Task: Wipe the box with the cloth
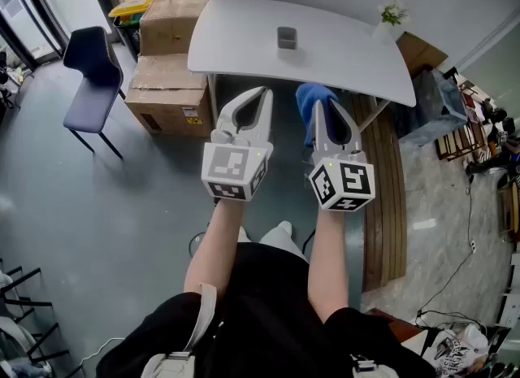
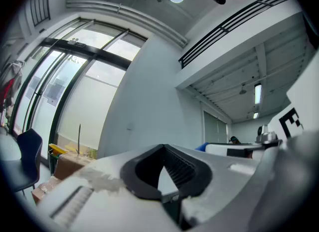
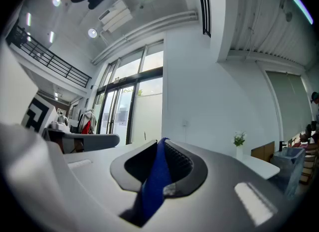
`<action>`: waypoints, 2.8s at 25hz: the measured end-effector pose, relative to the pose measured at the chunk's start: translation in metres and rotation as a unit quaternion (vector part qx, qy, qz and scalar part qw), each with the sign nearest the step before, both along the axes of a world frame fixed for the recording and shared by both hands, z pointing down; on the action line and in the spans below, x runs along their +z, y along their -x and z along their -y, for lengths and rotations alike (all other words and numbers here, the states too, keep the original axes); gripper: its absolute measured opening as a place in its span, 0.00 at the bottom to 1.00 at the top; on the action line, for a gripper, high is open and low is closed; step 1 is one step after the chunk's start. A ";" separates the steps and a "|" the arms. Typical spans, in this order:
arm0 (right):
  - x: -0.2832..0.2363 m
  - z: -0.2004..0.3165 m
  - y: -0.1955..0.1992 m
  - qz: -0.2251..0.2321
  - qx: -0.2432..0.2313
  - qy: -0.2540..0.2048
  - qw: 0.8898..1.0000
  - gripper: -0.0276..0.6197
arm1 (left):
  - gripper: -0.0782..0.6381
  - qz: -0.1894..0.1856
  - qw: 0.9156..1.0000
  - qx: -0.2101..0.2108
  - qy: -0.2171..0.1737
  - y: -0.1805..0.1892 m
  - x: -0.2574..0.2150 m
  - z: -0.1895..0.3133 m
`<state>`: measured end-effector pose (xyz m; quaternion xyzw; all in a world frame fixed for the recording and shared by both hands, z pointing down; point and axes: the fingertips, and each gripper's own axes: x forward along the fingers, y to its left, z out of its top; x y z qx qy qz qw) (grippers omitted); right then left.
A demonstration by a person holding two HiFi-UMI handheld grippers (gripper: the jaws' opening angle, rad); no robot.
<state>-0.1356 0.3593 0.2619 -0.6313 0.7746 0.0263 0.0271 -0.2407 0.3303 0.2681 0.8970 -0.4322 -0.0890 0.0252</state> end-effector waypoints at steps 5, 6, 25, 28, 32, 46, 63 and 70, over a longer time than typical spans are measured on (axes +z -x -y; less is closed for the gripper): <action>-0.002 0.016 -0.001 0.015 -0.002 -0.003 1.000 0.11 | 0.11 0.003 1.000 -0.004 0.003 0.004 0.003 0.016; -0.001 0.020 -0.001 0.016 -0.002 -0.003 1.000 0.11 | 0.11 0.004 1.000 -0.004 0.004 0.005 0.004 0.020; -0.003 0.158 -0.085 0.061 0.030 -0.029 0.997 0.11 | 0.11 -0.032 0.999 0.013 -0.006 -0.035 0.013 0.156; 0.003 0.209 -0.104 0.072 0.023 -0.027 0.997 0.11 | 0.11 -0.024 1.000 0.007 -0.004 -0.049 0.019 0.204; 0.014 0.279 -0.133 0.085 0.006 -0.017 0.996 0.11 | 0.11 -0.005 1.000 -0.003 0.010 -0.074 0.034 0.269; 0.036 0.478 -0.223 0.099 -0.043 0.006 0.994 0.11 | 0.11 0.076 0.997 -0.018 0.016 -0.160 0.056 0.455; 0.061 0.537 -0.216 0.105 -0.097 0.031 0.989 0.11 | 0.11 0.363 0.923 0.119 0.050 -0.208 0.142 0.491; 0.084 0.538 -0.237 0.111 -0.074 0.048 0.990 0.11 | 0.11 0.456 0.868 0.174 0.093 -0.210 0.199 0.484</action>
